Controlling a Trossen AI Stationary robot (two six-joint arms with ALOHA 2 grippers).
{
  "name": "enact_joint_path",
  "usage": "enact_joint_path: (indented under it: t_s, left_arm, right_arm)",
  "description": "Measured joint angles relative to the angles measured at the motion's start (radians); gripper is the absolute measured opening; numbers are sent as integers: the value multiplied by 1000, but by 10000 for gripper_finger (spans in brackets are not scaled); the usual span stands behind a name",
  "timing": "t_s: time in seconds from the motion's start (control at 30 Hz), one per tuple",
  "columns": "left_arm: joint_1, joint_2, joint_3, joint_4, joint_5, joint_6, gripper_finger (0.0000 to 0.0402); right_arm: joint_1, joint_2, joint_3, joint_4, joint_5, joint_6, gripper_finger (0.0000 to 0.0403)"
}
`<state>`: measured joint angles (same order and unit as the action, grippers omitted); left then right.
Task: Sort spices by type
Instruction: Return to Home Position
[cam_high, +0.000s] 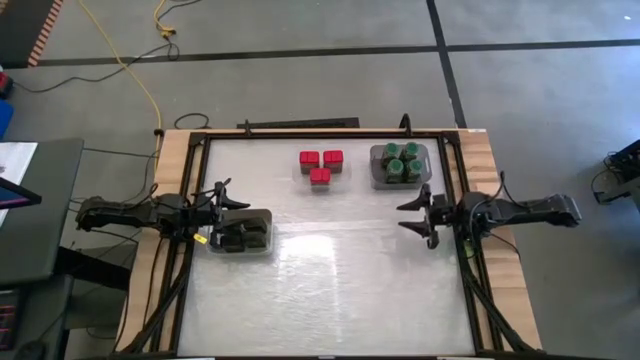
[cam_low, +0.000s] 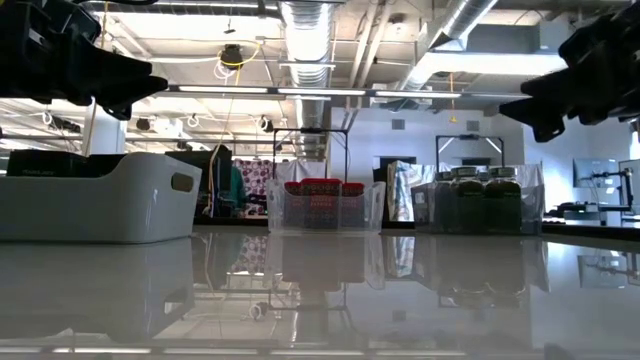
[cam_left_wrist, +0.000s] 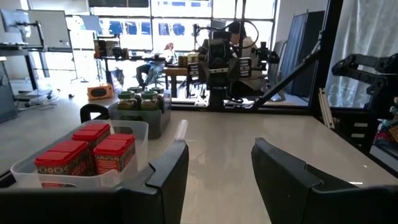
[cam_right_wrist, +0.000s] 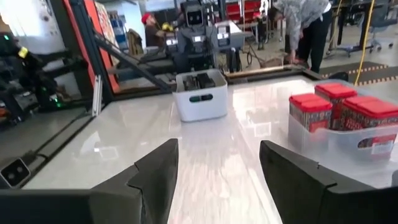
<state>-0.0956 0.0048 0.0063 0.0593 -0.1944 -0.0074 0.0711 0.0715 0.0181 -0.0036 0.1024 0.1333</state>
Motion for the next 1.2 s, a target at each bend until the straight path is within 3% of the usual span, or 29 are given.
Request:
enact_joint_path:
  t_s: [1.2]
  left_arm:
    - [0,0,0,0,0,0,169]
  right_arm:
    - [0,231,0,0,-3,-2,255]
